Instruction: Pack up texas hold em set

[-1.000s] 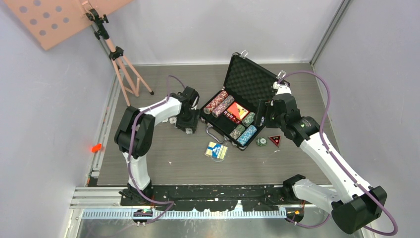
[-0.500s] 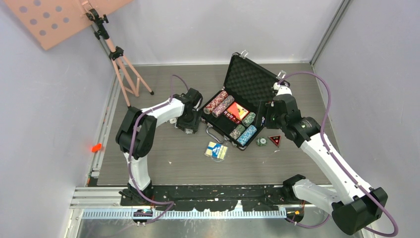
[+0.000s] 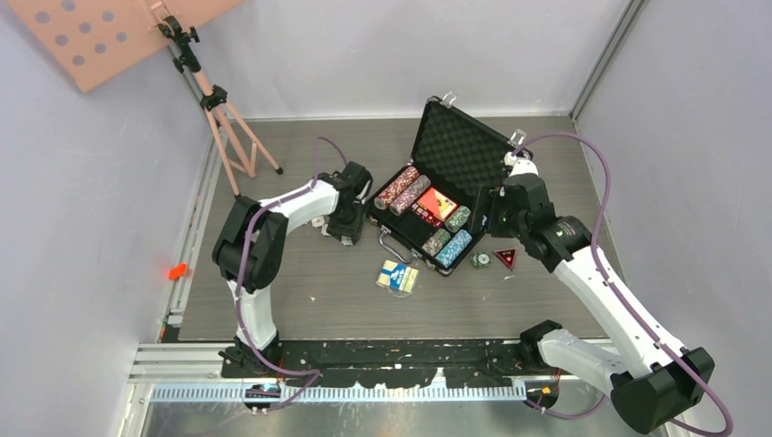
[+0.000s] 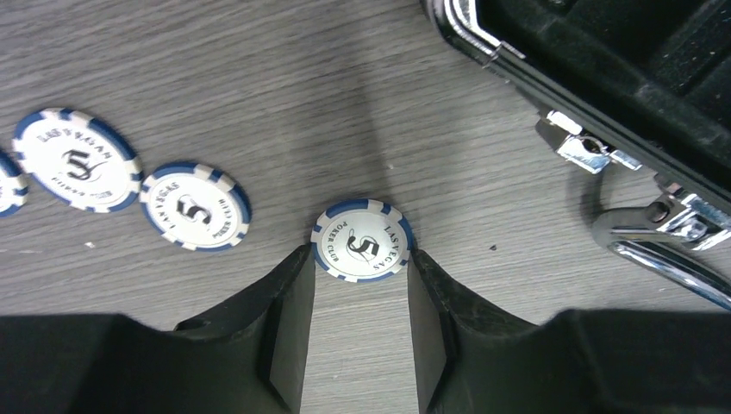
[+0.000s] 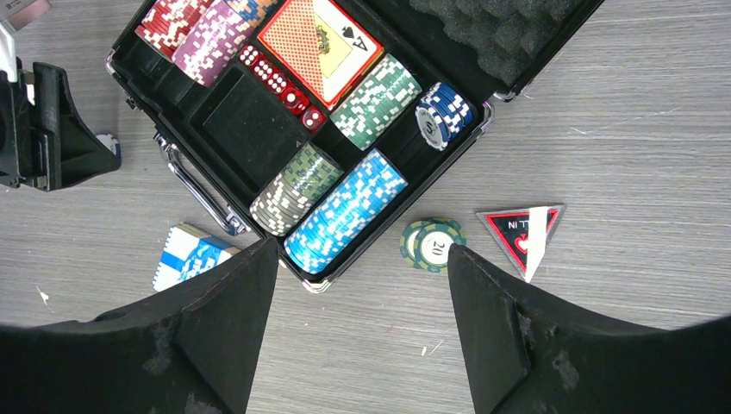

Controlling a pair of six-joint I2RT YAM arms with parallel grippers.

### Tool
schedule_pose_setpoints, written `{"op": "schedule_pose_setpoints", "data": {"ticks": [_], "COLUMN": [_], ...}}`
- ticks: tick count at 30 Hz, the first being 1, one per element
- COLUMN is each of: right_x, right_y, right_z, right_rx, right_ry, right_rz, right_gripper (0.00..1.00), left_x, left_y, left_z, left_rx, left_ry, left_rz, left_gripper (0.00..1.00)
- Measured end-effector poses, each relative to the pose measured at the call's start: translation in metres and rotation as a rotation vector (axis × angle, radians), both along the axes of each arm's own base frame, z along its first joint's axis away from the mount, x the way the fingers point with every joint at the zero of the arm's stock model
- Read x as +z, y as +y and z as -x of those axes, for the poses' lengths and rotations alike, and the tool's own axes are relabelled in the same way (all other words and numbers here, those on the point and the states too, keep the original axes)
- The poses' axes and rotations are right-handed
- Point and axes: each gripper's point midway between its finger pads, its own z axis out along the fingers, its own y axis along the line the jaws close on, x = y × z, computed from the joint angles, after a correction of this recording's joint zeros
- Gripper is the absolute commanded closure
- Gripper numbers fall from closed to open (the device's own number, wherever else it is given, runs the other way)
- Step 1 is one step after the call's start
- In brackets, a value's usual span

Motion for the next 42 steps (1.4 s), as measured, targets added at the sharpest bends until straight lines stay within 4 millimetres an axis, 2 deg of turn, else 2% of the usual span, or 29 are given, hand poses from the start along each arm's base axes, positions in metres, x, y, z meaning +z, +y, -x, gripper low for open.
{"op": "schedule_pose_setpoints", "data": {"ticks": [4, 10, 15, 16, 18, 20, 22, 24, 29, 35, 38, 42], "right_x": [0.000, 0.003, 0.004, 0.004, 0.004, 0.004, 0.005, 0.005, 0.004, 0.004, 0.004, 0.004], "right_y": [0.001, 0.002, 0.003, 0.003, 0.004, 0.004, 0.004, 0.004, 0.005, 0.005, 0.005, 0.005], "right_z": [0.000, 0.000, -0.001, -0.001, 0.000, -0.001, -0.001, -0.002, -0.003, -0.003, -0.003, -0.003], "right_rx": [0.003, 0.009, 0.012, 0.013, 0.014, 0.015, 0.015, 0.015, 0.017, 0.017, 0.017, 0.017], "right_ry": [0.000, -0.004, -0.003, -0.003, -0.003, -0.004, -0.003, -0.001, 0.002, 0.003, 0.003, 0.003], "right_rz": [-0.002, -0.010, -0.012, -0.013, -0.014, -0.014, -0.014, -0.014, -0.014, -0.014, -0.014, -0.014], "right_gripper": [0.22, 0.22, 0.22, 0.22, 0.22, 0.22, 0.22, 0.22, 0.22, 0.22, 0.22, 0.22], "left_x": [0.009, 0.044, 0.047, 0.047, 0.046, 0.045, 0.041, 0.037, 0.036, 0.030, 0.020, 0.003], "left_y": [0.006, 0.021, 0.041, 0.044, 0.049, 0.049, 0.044, 0.036, 0.006, -0.023, -0.027, -0.029], "left_z": [-0.003, -0.017, -0.026, -0.028, -0.029, -0.031, -0.030, -0.025, -0.014, -0.005, -0.008, -0.014], "left_rx": [0.005, 0.043, 0.089, 0.099, 0.112, 0.116, 0.107, 0.084, -0.035, -0.148, -0.153, -0.146], "left_ry": [-0.031, -0.125, -0.136, -0.137, -0.135, -0.134, -0.130, -0.119, -0.110, -0.089, -0.074, -0.044], "left_rz": [-0.017, 0.008, -0.004, -0.006, -0.005, 0.010, 0.036, 0.059, 0.104, 0.124, 0.124, 0.108], "left_gripper": [0.67, 0.67, 0.66, 0.62, 0.39, 0.25, 0.15, 0.11, 0.10, 0.15, 0.28, 0.27]}}
